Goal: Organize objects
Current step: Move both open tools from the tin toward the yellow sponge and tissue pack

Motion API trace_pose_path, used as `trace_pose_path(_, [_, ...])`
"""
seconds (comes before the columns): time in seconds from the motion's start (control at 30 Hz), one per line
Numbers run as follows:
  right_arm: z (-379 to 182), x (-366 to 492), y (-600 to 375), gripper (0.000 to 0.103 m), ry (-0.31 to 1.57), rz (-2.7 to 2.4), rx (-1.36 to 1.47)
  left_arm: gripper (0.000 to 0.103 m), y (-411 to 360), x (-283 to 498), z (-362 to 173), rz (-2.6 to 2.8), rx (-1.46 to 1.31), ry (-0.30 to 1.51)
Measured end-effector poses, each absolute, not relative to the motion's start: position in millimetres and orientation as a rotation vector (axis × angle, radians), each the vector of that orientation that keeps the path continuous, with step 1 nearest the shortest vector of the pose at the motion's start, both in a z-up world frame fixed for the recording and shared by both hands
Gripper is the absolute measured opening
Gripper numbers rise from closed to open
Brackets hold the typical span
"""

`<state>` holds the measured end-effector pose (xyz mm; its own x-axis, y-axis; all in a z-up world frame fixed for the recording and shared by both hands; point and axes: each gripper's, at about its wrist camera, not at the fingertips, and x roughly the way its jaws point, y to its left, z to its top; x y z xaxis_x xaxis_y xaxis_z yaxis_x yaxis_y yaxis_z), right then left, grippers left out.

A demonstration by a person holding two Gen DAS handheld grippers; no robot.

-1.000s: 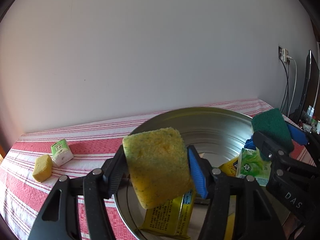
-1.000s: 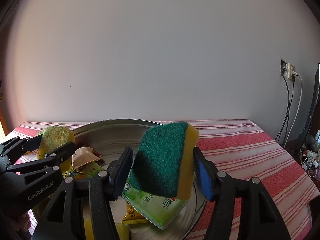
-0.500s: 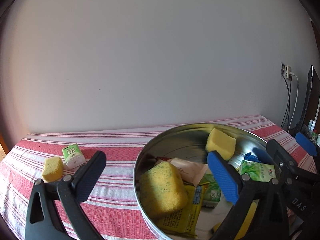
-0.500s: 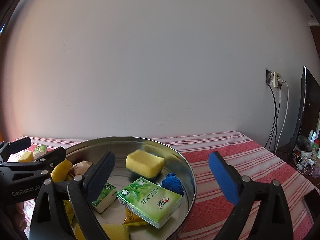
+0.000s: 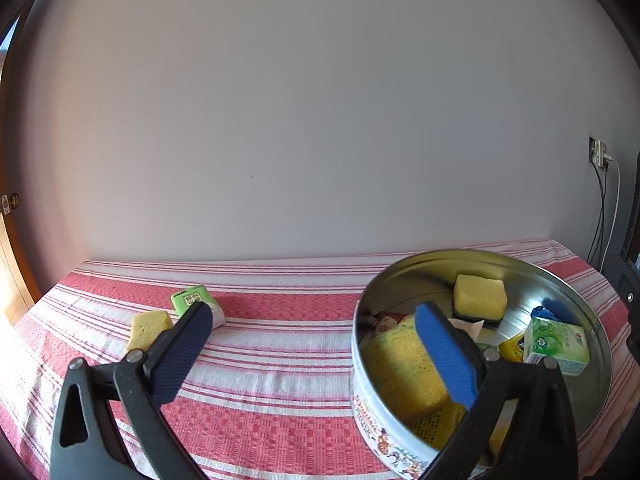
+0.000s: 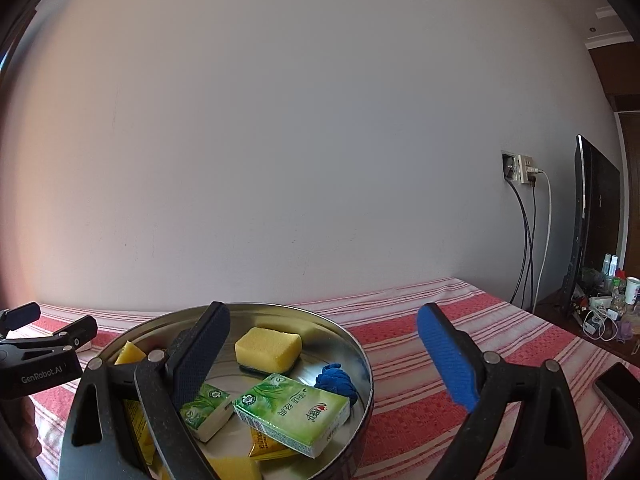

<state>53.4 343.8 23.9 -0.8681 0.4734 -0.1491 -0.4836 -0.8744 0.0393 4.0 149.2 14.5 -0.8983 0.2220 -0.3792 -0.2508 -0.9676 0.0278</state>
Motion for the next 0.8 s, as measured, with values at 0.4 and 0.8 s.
trace_pose_path(0.4, [21.6, 32.5, 302.9, 0.096, 0.212, 2.614, -0.177, 0.102, 101.2, -11.1, 8.9, 2.948, -0.536, 0.138])
trace_pose_path(0.8, [21.1, -11.3, 221.8, 0.096, 0.169, 2.743, -0.180, 0.102, 47.9, -32.2, 1.4, 3.014, -0.584, 0.172])
